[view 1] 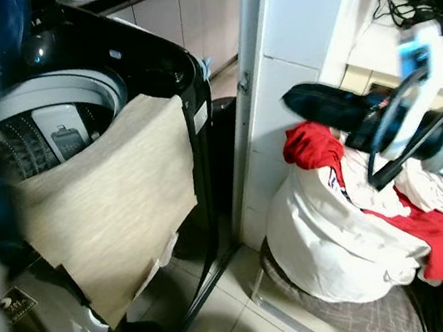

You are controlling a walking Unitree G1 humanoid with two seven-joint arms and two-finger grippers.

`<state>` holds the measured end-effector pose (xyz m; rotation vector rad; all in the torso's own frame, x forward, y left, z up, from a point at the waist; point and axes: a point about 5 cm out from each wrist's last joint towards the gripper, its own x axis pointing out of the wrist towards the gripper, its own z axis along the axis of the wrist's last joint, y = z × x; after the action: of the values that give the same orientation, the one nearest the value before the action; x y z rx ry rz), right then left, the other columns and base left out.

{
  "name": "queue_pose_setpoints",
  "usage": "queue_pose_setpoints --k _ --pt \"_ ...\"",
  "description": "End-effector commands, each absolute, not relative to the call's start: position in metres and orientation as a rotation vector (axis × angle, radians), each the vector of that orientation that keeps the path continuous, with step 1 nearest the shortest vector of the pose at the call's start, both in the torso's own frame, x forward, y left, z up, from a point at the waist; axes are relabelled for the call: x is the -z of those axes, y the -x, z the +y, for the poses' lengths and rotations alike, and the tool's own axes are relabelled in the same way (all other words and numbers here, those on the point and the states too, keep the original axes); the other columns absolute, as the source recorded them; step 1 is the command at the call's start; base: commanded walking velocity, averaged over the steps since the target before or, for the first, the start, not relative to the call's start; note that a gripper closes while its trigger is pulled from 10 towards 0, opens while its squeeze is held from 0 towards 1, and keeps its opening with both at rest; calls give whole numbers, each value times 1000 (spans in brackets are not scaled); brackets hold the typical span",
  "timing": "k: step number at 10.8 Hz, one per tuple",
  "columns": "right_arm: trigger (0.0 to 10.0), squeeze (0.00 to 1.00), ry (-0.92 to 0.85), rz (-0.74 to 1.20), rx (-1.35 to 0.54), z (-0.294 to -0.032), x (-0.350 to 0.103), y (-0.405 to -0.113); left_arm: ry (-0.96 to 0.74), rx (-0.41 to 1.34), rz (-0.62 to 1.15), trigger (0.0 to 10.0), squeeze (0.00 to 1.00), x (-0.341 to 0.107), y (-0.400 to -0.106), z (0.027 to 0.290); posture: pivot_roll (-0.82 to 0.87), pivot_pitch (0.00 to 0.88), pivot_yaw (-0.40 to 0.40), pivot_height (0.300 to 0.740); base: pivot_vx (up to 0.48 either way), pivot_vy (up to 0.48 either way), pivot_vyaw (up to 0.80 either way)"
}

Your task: Clothes washing

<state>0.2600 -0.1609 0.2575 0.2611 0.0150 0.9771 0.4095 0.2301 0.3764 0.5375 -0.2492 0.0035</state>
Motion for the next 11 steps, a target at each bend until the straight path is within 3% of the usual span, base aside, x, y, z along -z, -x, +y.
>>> queue_pose_setpoints --k 1,3,4,5,7,11 --pt "10000 0 -219 21 -969 -161 -258 -258 -515 32 -165 10000 0 -363 -413 230 -64 17 -42 740 0 0 0" --pt "10000 0 -182 62 -1001 -153 -250 -253 -517 28 157 10000 0 -298 -416 242 -74 18 -37 740 0 0 0" --pt "10000 0 -175 71 -1014 -152 -249 -250 -574 20 254 10000 914 -283 -414 249 -78 18 -34 740 0 0 0" --pt "10000 0 -173 71 -1017 -151 -248 -249 -604 11 281 10000 1000 -280 -413 252 -78 18 -34 740 0 0 0" --pt "10000 0 -164 79 -1017 -154 -247 -247 -880 19 392 10000 1000 -281 -408 266 -79 19 -36 740 0 0 0" --pt "10000 0 -136 95 -1005 -157 -244 -249 -1032 42 500 10000 1000 -286 -404 274 -72 17 -38 740 0 0 0"
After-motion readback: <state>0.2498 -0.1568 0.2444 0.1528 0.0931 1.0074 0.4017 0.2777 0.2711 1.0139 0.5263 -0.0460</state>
